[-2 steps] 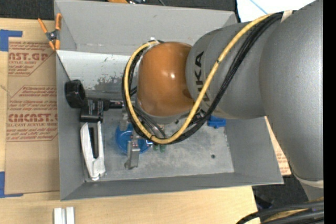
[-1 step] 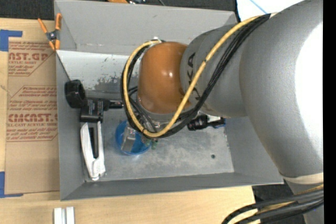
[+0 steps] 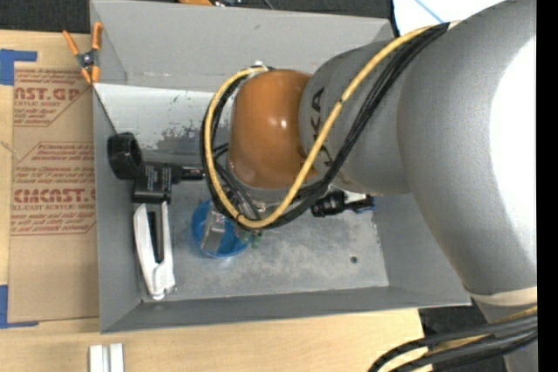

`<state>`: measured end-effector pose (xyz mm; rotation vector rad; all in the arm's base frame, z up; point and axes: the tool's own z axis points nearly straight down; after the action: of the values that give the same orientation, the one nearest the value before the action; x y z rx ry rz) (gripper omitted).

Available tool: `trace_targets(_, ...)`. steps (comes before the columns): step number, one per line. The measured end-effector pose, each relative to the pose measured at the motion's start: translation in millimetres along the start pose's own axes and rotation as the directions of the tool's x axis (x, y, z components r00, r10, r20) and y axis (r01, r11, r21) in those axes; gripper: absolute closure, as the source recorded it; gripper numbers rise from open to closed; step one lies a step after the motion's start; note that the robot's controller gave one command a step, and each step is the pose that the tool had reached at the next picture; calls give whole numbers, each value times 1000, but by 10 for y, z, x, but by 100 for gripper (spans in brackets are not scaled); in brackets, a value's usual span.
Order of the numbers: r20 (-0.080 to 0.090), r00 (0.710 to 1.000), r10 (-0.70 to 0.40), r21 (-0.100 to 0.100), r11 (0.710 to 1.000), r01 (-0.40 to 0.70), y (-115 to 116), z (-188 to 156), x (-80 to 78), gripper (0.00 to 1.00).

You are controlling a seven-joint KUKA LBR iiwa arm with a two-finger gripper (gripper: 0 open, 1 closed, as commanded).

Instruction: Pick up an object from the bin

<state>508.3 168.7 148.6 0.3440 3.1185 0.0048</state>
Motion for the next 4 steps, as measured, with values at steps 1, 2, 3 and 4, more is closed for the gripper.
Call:
trace_targets(1,0,1000,10,1,1000,-10,-95,139,49,100)
trace_targets(2,2,1000,22,-1,1000,-22,-145,175,55,100)
trace_targets(3,1,1000,22,-1,1000,-22,-115,211,0,100)
trace_targets(4,1,998,61,-1,998,-61,-267,362,4,100)
